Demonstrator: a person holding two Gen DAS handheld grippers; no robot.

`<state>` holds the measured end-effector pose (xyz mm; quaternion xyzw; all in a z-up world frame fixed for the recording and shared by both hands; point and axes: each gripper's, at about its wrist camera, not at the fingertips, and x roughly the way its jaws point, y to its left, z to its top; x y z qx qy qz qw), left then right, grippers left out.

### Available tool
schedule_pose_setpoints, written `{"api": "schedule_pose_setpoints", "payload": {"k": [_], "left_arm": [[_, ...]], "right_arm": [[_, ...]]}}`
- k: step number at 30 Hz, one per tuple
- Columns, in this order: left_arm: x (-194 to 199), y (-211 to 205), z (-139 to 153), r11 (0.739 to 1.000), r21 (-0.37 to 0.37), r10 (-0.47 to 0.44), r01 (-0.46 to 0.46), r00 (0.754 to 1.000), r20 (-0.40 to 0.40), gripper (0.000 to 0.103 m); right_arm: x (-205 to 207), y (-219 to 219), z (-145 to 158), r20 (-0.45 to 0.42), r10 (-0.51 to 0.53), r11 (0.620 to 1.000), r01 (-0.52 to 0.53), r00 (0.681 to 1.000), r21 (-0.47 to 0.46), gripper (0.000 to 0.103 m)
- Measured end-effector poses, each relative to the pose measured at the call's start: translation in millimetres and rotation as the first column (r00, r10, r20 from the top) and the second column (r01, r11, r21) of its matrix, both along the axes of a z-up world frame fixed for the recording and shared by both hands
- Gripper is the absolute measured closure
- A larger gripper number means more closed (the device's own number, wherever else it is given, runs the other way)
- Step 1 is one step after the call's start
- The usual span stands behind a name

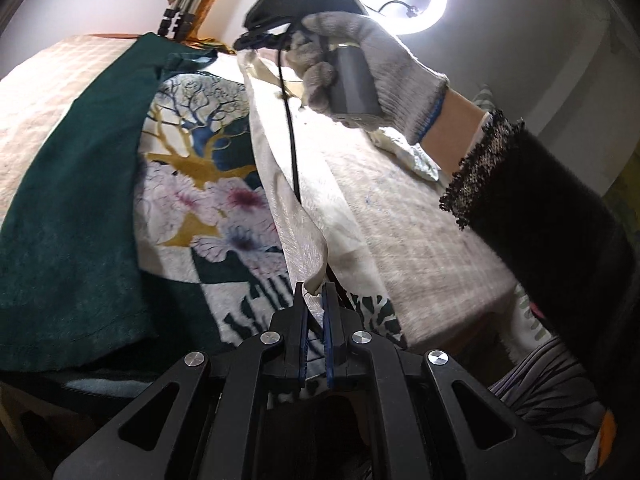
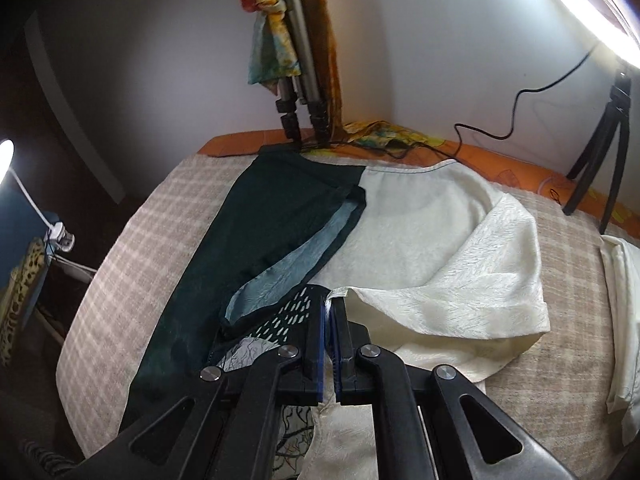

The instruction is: Fold small clothes

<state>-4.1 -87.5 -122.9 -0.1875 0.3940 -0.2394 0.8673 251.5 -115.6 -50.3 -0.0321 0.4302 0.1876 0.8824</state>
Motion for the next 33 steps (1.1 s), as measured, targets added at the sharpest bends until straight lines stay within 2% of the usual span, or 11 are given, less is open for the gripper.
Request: {"api": "schedule_pose_setpoints", "payload": {"k": [4,5,6,7,12,15,20,26,29,31,33], "left_arm": [[7.1,4.4,-5.0,1.000,0.022,-0.017,0.018,0.999,-0.028,0.097],[9.2,5.8,-6.1,0.999,0.034,-0.022,0.023,0.999,-0.043,0.092],[9.5,7.1,-5.6,0.999,0.044,-0.030,0.032,0.998,-0.052,0.091],[8.9,9.1,-3.9,0.997,0.058,-0.042,0.045,0.998,-0.054,0.091],[4.0,31.7,18.1,0.987,0.134,-0.083,0.089,0.995,-0.047,0.086],[5.0,48.3,38.5,0.979,0.180,-0.090,0.090,0.996,-0.007,0.084],[32.0,66.7,54.6,0.972,0.217,-0.092,0.090,0.996,0.001,0.084],[54.3,80.6,51.0,0.981,0.192,-0.037,0.038,0.999,-0.006,0.084],[60.2,84.0,49.2,0.983,0.184,-0.029,0.031,0.999,-0.013,0.084],[62.0,87.0,50.1,0.984,0.175,-0.028,0.029,1.000,-0.009,0.084],[62.5,91.8,52.3,0.986,0.166,-0.029,0.028,1.000,-0.001,0.084]], "right_arm": [[5.0,22.8,-18.7,-0.036,0.028,0.996,-0.031,0.999,-0.083,0.098],[6.0,23.0,-20.8,-0.051,0.029,0.996,-0.034,0.998,-0.088,0.093],[6.2,20.1,-19.6,-0.066,0.040,0.996,-0.045,0.997,-0.072,0.073],[4.3,14.9,-14.7,-0.064,0.056,0.997,-0.059,0.996,-0.048,0.066],[-7.8,-39.1,26.8,0.001,0.060,0.995,-0.060,0.998,0.082,0.063],[-3.8,-88.6,36.9,0.028,-0.071,0.992,0.068,0.997,0.105,0.054],[12.7,-134.5,12.3,-0.051,-0.189,0.973,0.194,0.981,0.123,0.054],[26.2,-128.1,-8.3,-0.067,-0.183,0.981,0.187,0.981,0.050,0.059],[33.8,-119.2,-14.0,-0.085,-0.182,0.982,0.186,0.980,0.033,0.074],[41.4,-114.3,-22.4,-0.114,-0.186,0.982,0.189,0.976,0.016,0.096],[43.7,-115.0,-24.9,-0.129,-0.186,0.981,0.192,0.974,0.034,0.101]]}}
